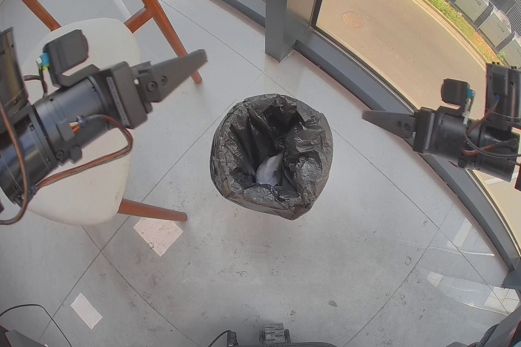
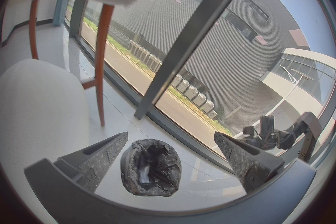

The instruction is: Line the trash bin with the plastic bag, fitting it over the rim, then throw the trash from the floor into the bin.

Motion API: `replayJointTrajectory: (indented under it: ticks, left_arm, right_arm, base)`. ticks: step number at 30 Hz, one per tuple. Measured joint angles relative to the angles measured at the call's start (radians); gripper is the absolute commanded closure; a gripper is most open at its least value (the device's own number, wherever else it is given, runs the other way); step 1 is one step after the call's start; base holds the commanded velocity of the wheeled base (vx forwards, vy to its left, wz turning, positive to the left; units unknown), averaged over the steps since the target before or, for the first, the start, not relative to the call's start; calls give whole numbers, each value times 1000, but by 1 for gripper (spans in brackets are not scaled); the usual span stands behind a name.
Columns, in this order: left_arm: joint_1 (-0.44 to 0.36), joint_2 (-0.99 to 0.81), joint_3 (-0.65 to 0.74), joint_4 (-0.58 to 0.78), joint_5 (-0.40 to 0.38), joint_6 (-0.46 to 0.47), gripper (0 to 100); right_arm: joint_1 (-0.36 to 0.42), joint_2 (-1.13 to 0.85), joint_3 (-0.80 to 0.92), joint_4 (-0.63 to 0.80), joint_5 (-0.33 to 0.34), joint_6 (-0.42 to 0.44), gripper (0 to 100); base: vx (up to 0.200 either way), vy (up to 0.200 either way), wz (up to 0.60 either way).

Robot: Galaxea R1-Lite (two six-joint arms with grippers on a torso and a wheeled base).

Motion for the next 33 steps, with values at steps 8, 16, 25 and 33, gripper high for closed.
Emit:
replayJointTrajectory:
  ticks: [8, 16, 25, 33]
  left_arm:
    - [148, -168, 22, 77, 70, -36, 0]
    - [294, -382, 29, 216, 237, -92, 0]
    - [346, -690, -3, 701, 401, -105, 0]
    - [502, -946, -56, 1050, 434, -111, 0]
  right_arm:
    - [-129, -203, 88, 5, -73, -6, 0]
    - [-194, -457, 275, 18, -113, -39, 0]
    - [-351, -738, 475, 119, -117, -125, 0]
    - [-402, -954, 589, 245, -77, -159, 0]
  base:
    - [0, 0, 0]
    - [0, 0, 0]
    - [0, 0, 0]
    - [0, 0, 0]
